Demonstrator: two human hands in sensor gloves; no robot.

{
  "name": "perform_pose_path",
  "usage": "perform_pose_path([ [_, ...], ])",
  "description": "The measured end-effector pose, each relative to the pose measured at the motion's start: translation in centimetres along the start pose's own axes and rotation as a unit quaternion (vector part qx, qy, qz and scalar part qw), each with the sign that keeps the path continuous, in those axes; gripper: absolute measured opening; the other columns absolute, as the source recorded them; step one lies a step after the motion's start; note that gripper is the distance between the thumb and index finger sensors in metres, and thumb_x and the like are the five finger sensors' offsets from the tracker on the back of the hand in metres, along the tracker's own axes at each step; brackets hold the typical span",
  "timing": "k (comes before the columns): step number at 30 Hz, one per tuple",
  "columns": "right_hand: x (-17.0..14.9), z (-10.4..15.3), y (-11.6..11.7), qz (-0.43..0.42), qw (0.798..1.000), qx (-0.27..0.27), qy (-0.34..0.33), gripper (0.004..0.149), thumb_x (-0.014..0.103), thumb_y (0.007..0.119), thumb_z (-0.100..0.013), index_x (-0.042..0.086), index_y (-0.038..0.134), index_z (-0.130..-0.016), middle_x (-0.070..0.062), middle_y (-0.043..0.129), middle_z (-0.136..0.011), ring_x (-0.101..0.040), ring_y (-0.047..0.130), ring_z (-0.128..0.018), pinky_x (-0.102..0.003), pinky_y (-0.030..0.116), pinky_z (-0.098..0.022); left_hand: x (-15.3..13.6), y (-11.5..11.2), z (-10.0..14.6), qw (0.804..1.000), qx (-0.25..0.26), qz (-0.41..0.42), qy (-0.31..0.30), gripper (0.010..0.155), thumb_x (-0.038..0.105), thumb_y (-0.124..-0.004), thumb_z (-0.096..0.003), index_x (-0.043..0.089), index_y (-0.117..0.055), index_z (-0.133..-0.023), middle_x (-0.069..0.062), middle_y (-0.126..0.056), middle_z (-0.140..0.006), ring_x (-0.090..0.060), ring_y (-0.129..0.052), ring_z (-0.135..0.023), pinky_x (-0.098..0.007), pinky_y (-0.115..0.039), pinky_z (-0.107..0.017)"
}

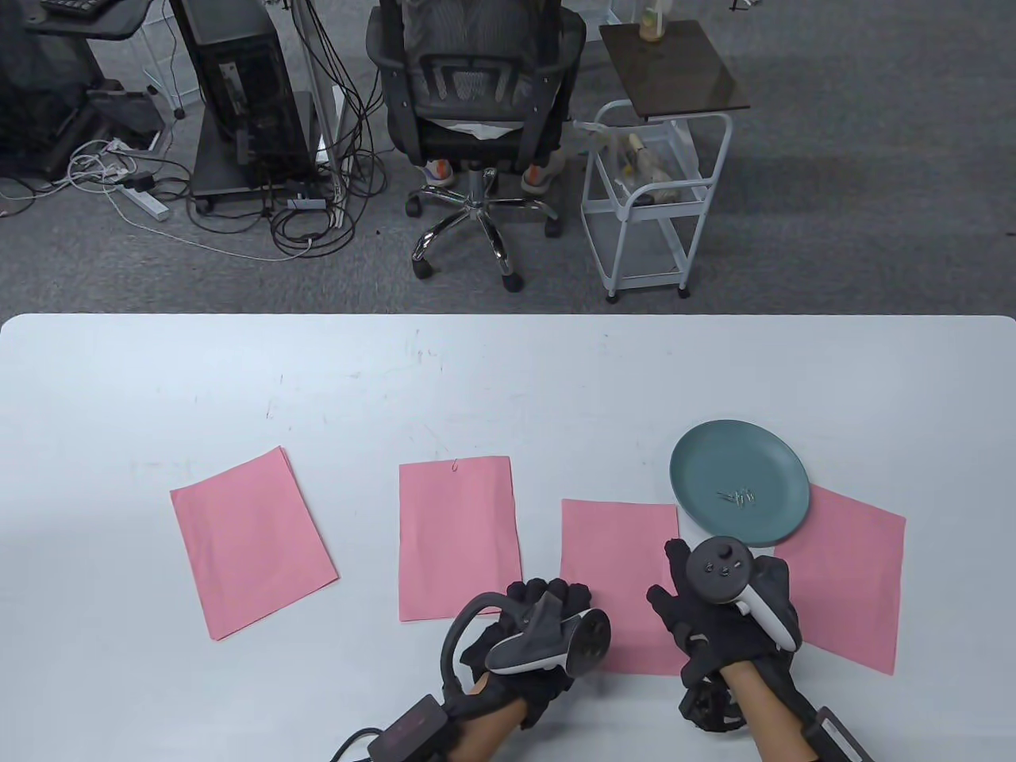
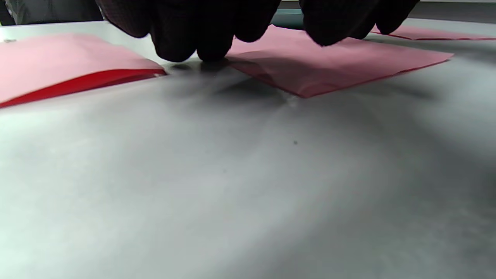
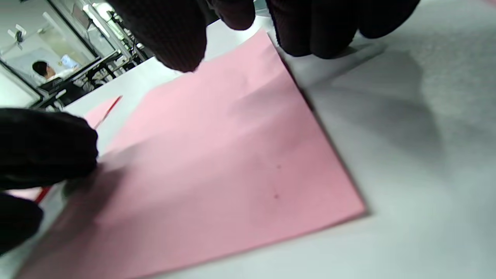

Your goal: Pinch and push to attach paper clips

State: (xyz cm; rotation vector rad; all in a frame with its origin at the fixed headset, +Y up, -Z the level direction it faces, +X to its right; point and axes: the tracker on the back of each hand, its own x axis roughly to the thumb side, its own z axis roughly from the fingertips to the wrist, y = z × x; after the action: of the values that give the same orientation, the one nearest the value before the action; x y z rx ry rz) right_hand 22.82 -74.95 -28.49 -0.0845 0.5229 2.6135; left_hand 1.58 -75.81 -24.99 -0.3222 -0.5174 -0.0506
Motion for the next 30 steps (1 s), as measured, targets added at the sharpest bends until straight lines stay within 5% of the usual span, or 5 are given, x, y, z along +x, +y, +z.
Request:
perform_pose_path([
  [7,-1.2,-0.1,-0.3,-0.204,0.979,0.024,0.005,0.075,0.031,0.072,-0.062,0.008,0.027,-0.117,-0.035,0.047,-0.111,-0.055,0.051,-0.096,-0.068,0.047,-0.067,-1.4,0.2,0.0,0.996,-0.002,0.093,-0.002,0.069,0.047,-0.067,-0.0651,0.009,-0.049,-0.119,-0.020,-0.062,-0.118,-0.045,-0.061,-0.108,-0.061,-0.052,-0.078],
  [11,-2.0,-0.1,-0.6,-0.282,0.959,-0.011,0.006,0.078,0.026,0.077,-0.058,0.006,0.028,-0.115,-0.033,0.049,-0.108,-0.051,0.073,-0.088,-0.064,0.065,-0.061,-1.6,0.2,0.1,0.996,-0.007,0.089,-0.008,0.069,0.047,-0.067,-0.0651,0.010,-0.048,-0.119,-0.019,-0.061,-0.118,-0.044,-0.061,-0.109,-0.060,-0.052,-0.079],
  [15,-2.6,-0.6,-0.3,-0.284,0.959,-0.004,0.017,0.084,0.024,0.084,-0.055,0.008,0.027,-0.115,-0.033,0.053,-0.107,-0.033,0.090,-0.072,-0.056,0.075,-0.055,-2.1,0.2,0.1,0.994,-0.003,0.107,-0.016,0.068,0.047,-0.067,-0.0650,0.010,-0.048,-0.119,-0.018,-0.063,-0.118,-0.043,-0.062,-0.108,-0.059,-0.054,-0.078],
  [19,-2.4,-0.6,-0.2,-0.286,0.957,-0.034,0.028,0.082,0.020,0.090,-0.051,0.009,0.037,-0.114,-0.013,0.087,-0.086,-0.020,0.098,-0.052,-0.049,0.081,-0.049,-3.0,0.7,0.6,0.989,0.006,0.147,-0.023,0.066,0.046,-0.068,-0.0649,0.011,-0.051,-0.118,-0.017,-0.067,-0.116,-0.041,-0.069,-0.105,-0.057,-0.058,-0.077],
  [30,-2.0,0.7,-1.0,-0.311,0.945,-0.092,-0.037,0.054,0.016,0.087,-0.051,0.015,0.069,-0.102,-0.006,0.091,-0.083,-0.027,0.094,-0.068,-0.053,0.074,-0.058,-6.7,2.0,2.8,0.967,0.075,0.244,0.011,0.066,0.046,-0.070,-0.0647,0.010,-0.053,-0.118,-0.017,-0.069,-0.114,-0.041,-0.072,-0.103,-0.058,-0.061,-0.076],
])
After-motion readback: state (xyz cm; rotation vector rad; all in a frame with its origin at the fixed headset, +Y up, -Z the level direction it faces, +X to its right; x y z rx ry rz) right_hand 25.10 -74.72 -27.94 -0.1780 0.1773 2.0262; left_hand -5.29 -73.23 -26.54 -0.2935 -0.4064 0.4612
